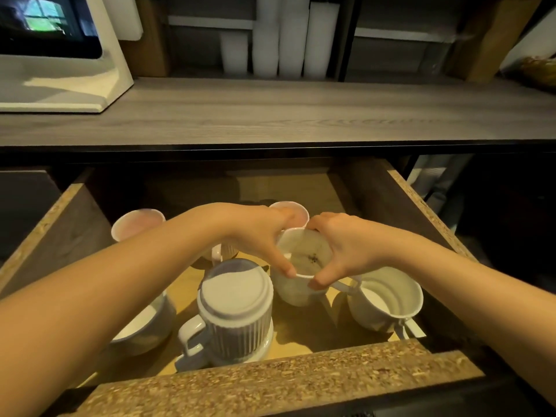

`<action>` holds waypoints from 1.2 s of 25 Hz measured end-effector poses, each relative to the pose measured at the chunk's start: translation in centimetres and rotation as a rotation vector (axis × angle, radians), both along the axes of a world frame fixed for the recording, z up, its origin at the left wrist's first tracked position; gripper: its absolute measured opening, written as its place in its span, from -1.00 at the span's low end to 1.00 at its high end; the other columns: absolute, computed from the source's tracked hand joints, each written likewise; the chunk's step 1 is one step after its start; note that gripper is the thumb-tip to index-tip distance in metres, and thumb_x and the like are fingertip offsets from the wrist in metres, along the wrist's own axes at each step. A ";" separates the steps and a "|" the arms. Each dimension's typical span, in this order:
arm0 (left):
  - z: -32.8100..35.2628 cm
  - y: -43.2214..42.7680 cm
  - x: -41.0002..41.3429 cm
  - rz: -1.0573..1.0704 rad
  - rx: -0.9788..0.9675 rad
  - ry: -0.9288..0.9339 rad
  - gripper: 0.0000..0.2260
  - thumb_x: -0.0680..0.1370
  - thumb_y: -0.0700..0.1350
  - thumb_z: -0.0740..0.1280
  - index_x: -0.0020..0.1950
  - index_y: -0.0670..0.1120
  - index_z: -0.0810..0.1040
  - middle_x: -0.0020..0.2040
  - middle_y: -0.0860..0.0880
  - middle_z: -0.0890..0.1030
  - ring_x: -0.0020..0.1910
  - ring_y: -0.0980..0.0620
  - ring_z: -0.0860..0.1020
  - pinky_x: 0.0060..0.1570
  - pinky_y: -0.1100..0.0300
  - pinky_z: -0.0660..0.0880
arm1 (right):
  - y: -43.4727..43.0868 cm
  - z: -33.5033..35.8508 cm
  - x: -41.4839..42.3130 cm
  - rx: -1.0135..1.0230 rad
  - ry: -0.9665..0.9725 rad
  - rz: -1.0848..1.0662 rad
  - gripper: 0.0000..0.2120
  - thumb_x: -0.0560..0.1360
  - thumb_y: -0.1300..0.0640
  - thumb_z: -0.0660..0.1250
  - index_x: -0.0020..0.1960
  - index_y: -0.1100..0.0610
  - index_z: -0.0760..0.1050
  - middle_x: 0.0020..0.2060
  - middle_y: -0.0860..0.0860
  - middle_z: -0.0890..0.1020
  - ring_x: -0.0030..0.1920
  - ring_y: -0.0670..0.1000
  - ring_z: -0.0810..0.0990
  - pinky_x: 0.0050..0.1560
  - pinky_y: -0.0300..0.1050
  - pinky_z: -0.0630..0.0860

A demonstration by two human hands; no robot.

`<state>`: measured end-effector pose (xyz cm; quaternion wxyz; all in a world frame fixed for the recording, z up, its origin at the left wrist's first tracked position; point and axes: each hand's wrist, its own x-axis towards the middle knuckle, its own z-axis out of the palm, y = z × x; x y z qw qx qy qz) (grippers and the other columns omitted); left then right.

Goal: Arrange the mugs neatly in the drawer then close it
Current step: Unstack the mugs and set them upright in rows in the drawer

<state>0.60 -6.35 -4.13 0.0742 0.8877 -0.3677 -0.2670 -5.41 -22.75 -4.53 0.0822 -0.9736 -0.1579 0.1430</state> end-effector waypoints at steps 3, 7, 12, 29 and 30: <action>-0.8 0.6 0.6 0.011 0.118 0.001 -0.59 0.47 0.16 0.33 0.23 -0.02 0.52 0.08 0.01 0.63 0.00 0.03 0.60 0.08 0.11 0.57 | 0.4 -1.1 -0.1 -0.044 0.050 0.016 -0.16 0.23 -0.22 0.49 0.37 0.08 0.27 0.16 0.01 0.51 0.09 0.03 0.51 0.09 -0.07 0.56; -1.4 0.3 0.8 0.015 0.137 0.084 -0.72 0.57 0.03 0.23 0.18 -0.06 0.58 -0.19 0.11 0.58 -0.18 0.09 0.56 -0.07 0.27 0.50 | 0.8 -2.1 -0.2 -0.074 0.070 0.000 -0.18 0.25 -0.20 0.49 0.37 0.10 0.27 0.19 0.05 0.51 0.11 0.05 0.52 0.11 -0.06 0.56; -1.6 0.0 1.5 0.098 0.089 0.239 -0.72 0.60 -0.05 0.20 0.24 -0.11 0.54 -0.01 -0.05 0.64 -0.04 0.01 0.63 0.06 0.17 0.55 | 0.7 -2.5 -0.6 -0.078 0.101 -0.060 -0.20 0.26 -0.20 0.49 0.35 0.09 0.25 0.20 0.04 0.47 0.08 0.00 0.49 0.01 -0.17 0.54; -1.9 -0.1 1.2 0.194 -0.085 0.422 -0.78 0.60 -0.21 0.19 0.13 -0.08 0.59 -0.04 -0.08 0.67 -0.05 -0.04 0.67 0.09 0.09 0.59 | 0.0 -2.0 0.5 -0.050 0.187 -0.157 -0.74 0.59 0.14 0.18 0.15 0.19 0.58 -0.02 0.11 0.68 -0.06 0.04 0.67 -0.06 -0.19 0.57; -1.9 -0.2 1.1 0.192 -0.090 0.428 -0.78 0.60 -0.21 0.19 0.12 -0.07 0.59 -0.04 -0.07 0.67 -0.03 -0.05 0.67 0.09 0.09 0.59 | 0.0 -2.0 0.4 -0.051 0.197 -0.157 -0.74 0.58 0.13 0.20 0.15 0.19 0.58 -0.02 0.11 0.68 -0.06 0.04 0.67 -0.06 -0.20 0.57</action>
